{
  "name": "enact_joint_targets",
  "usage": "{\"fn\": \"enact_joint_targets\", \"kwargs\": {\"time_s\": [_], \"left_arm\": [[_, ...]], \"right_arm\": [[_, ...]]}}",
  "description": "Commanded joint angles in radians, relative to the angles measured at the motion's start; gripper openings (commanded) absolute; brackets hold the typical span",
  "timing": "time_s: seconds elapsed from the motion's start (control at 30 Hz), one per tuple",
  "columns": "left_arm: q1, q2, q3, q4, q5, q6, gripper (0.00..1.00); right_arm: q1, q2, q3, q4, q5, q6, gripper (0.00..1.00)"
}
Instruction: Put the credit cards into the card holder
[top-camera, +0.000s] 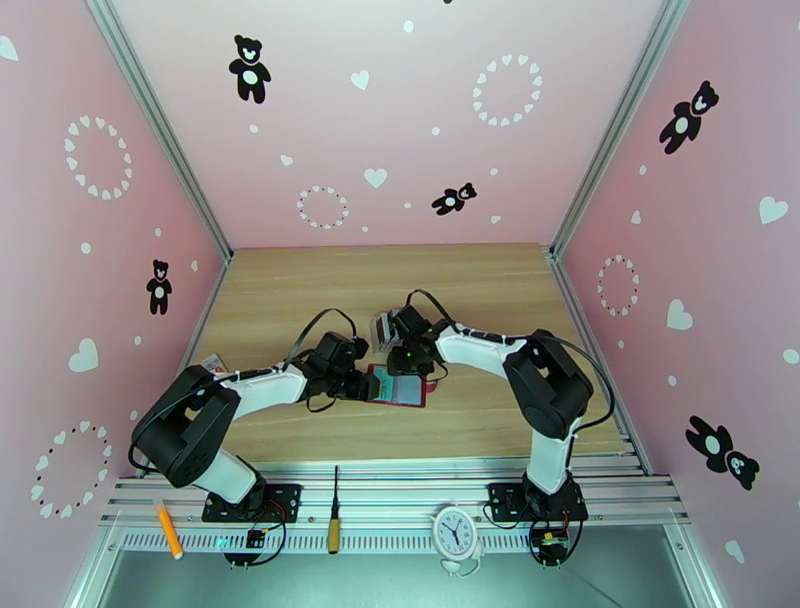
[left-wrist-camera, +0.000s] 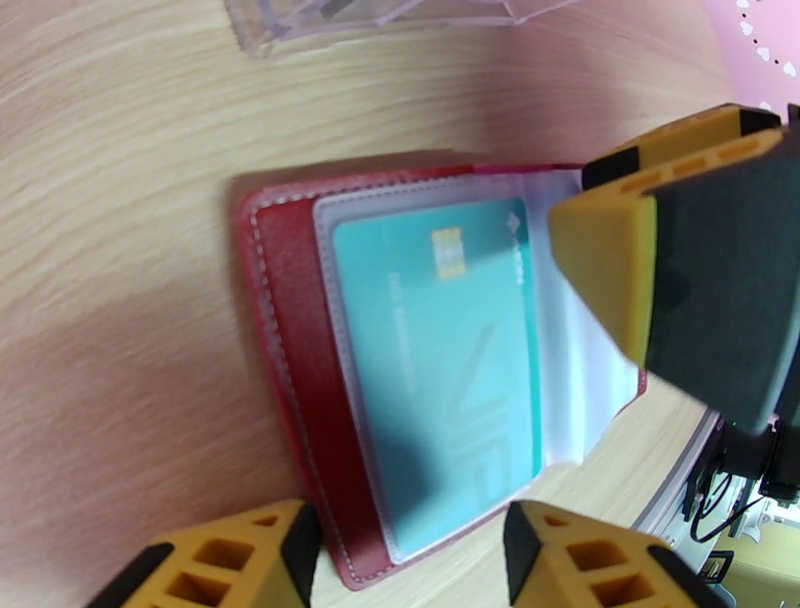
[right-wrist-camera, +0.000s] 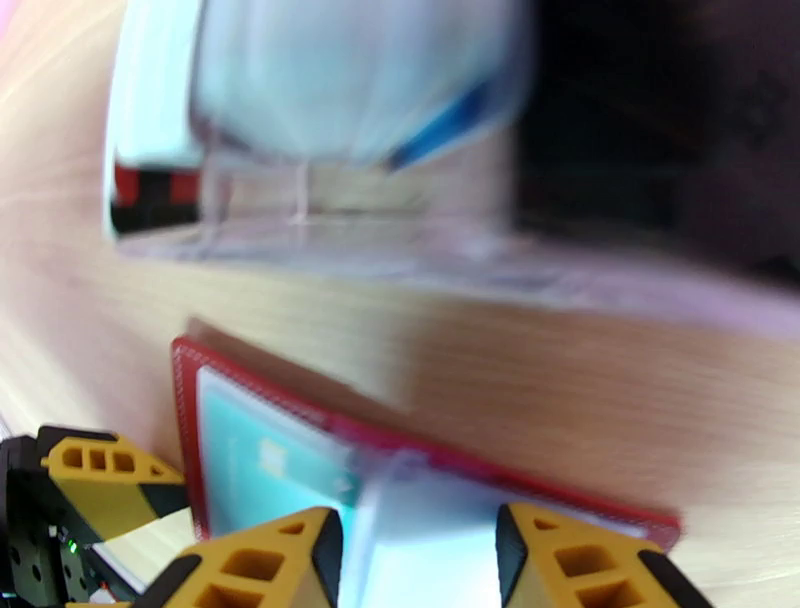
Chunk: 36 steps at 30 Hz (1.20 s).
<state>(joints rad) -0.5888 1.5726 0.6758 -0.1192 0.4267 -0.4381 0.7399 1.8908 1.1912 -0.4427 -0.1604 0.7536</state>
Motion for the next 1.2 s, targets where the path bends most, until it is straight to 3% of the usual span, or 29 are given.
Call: {"fn": "enact_joint_targets", "kwargs": {"time_s": [0.0,0.83,1.17], "left_arm": [[-0.016,0.037,0.010,0.004,-0.005,0.006,0.57],[-0.016,0.018,0.002,0.024,0.027,0.002,0.67],[-0.017,0.018,0.005,0.015,0.017,0.000,0.67]], "right_arm": [[0.018,0.039,-0.002,-0.029,-0.053,0.021,0.47],[0.026,-0.022,-0.068,0.182,-0.226,0.164,0.47],[0.029,-0.059,-0.080,0.196,-0.223,0.182,0.47]]}}
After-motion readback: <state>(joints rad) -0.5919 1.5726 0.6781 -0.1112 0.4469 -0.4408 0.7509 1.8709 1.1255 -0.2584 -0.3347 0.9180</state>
